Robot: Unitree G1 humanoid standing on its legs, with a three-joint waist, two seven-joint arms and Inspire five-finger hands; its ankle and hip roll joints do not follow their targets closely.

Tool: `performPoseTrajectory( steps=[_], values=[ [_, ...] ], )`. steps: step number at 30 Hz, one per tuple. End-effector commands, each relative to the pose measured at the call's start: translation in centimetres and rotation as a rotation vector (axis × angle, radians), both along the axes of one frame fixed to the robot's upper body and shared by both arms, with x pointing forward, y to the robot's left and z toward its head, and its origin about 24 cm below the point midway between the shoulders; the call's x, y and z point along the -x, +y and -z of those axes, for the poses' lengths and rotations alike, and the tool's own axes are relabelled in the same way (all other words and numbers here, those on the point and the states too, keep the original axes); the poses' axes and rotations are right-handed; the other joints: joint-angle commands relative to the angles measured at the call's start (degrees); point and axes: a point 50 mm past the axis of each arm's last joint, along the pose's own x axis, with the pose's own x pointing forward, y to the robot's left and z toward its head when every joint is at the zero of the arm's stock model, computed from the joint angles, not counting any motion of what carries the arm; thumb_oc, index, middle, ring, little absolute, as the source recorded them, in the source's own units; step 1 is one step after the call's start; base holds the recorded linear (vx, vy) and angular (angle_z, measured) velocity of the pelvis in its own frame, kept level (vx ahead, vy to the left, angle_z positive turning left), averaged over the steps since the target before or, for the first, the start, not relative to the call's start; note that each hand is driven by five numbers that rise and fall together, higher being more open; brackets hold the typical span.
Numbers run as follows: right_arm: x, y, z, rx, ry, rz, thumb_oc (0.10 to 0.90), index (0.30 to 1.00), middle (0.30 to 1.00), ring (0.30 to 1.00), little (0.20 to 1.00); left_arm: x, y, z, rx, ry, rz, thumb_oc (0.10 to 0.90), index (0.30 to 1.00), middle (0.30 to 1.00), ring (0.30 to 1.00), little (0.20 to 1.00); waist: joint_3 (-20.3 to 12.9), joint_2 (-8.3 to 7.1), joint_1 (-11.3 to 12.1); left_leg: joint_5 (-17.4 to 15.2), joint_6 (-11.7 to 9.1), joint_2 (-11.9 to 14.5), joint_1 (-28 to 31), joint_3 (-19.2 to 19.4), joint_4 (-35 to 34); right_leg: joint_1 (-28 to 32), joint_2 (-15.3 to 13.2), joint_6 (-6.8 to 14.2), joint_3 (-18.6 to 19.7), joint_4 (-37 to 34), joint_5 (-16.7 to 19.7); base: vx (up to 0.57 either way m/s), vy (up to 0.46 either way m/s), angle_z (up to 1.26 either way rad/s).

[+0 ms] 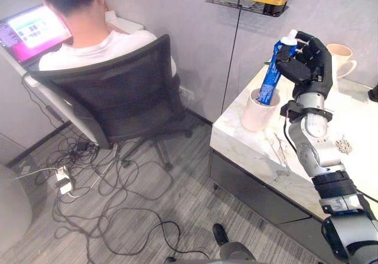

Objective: Organize the bathroom.

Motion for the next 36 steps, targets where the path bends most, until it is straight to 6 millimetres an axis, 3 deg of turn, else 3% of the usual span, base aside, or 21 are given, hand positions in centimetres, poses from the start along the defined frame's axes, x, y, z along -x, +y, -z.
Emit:
performPoseTrajectory(
  steps=[1, 17, 36],
  values=[
    [1.8, -0.7, -7.6, -0.009, -0.374, 0.02, 0.4, 0.3, 0.3, 0.3, 0.3, 3.7, 3.8, -1.0, -0.16, 0.166, 0.037, 0.8, 0.9, 0.9, 0.9, 0.9, -3.6, -2.7, 1.5, -8.1, 2.3, -0.3, -1.1, -1.3, 12.7, -7.1, -2.5, 4.8, 2.0, 6.8, 1.4, 0.0, 0.0, 0.0],
    [2.0, 0.2, -7.2, 0.012, -0.371, -0.021, 0.4, 0.3, 0.3, 0.3, 0.3, 3.2, 2.9, -0.8, -0.133, 0.169, 0.025, 0.8, 0.9, 0.9, 0.9, 0.9, -3.2, -3.21, 0.8, -10.9, 2.8, 0.3, -2.4, -0.8, 18.1, -8.4, -2.4, 4.3, 2.7, 10.5, -0.2, 0.0, 0.02, -0.01],
    [2.3, 1.6, -7.2, 0.06, -0.396, -0.023, 0.408, 0.312, 0.312, 0.312, 0.312, 3.0, 2.7, -0.7, -0.115, 0.167, 0.019, 0.8, 0.9, 0.9, 0.9, 0.9, -1.4, -2.86, 0.5, -11.6, 2.8, 0.8, -3.7, -0.6, 20.6, -8.7, -2.6, 4.2, 3.5, 11.7, -0.8, 0.0, 0.001, 0.0]
  ],
)
